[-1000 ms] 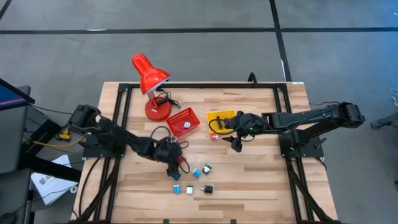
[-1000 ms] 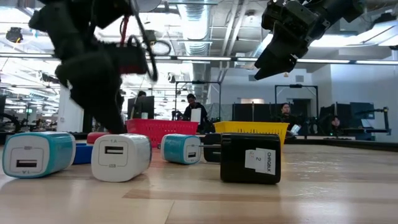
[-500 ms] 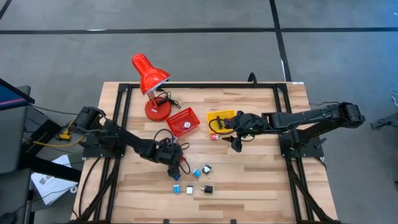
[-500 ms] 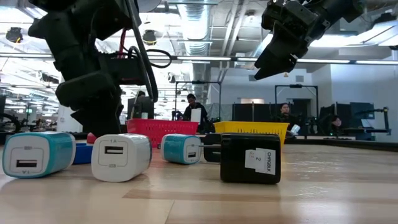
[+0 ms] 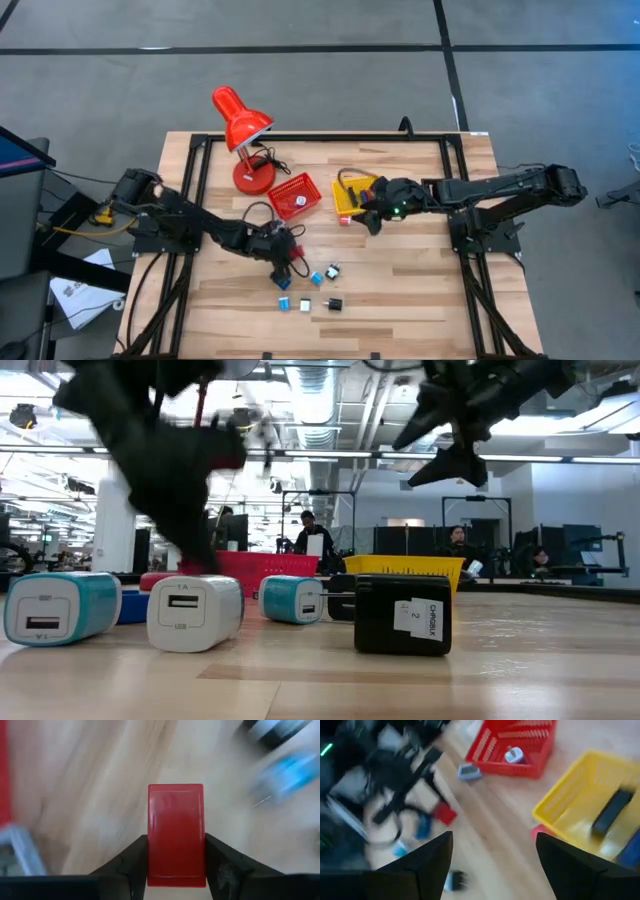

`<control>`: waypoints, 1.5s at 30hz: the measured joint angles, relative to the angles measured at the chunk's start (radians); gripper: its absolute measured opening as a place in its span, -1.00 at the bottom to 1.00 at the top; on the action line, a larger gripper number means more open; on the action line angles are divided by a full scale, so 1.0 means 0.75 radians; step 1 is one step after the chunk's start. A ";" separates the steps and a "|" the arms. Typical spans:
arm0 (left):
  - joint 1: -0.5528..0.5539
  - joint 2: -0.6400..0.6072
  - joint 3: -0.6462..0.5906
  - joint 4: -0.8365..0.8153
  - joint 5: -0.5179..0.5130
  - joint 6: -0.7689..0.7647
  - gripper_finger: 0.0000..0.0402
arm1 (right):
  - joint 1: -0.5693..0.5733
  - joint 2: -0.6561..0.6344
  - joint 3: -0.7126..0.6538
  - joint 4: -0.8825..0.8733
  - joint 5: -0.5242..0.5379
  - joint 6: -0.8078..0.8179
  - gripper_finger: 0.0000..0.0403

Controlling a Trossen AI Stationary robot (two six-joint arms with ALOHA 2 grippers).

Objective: Pick & Place Office items
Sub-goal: Put the red digital timer into the yellow bin

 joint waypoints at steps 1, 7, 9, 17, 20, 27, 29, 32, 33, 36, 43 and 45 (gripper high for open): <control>0.009 -0.036 0.002 0.036 -0.014 0.000 -0.24 | -0.010 0.000 0.001 0.007 -0.013 0.107 0.38; 0.110 -0.218 0.004 0.225 -0.226 0.000 -0.23 | -0.024 0.000 0.001 0.133 0.065 0.261 0.38; 0.151 -0.252 0.004 0.284 -0.265 -0.030 -0.26 | -0.008 0.000 0.001 0.209 0.143 0.259 0.38; 0.244 -0.240 0.004 0.566 -0.290 -0.136 -0.22 | 0.065 0.092 0.002 0.528 0.375 0.180 0.38; 0.252 -0.221 0.004 0.596 -0.312 -0.136 -0.24 | 0.078 0.215 0.033 0.617 0.375 0.186 0.37; 0.248 -0.213 0.005 0.563 -0.343 -0.123 -0.23 | 0.074 0.399 0.153 0.619 0.403 0.262 0.36; 0.248 -0.213 0.005 0.558 -0.375 -0.097 -0.23 | 0.073 0.433 0.181 0.620 0.375 0.272 0.36; 0.257 -0.214 0.005 0.559 -0.405 -0.095 -0.23 | 0.074 0.479 0.225 0.615 0.371 0.272 0.36; 0.258 -0.214 0.005 0.566 -0.406 -0.094 -0.23 | 0.074 0.499 0.243 0.611 0.370 0.272 0.36; 0.258 -0.214 0.004 0.574 -0.407 -0.089 -0.23 | 0.060 0.541 0.286 0.604 0.347 0.265 0.36; 0.258 -0.216 0.004 0.549 -0.406 -0.090 -0.23 | 0.047 0.566 0.336 0.548 0.308 0.271 0.20; 0.257 -0.216 0.005 0.553 -0.406 -0.090 -0.23 | 0.047 0.561 0.336 0.540 0.311 0.271 0.08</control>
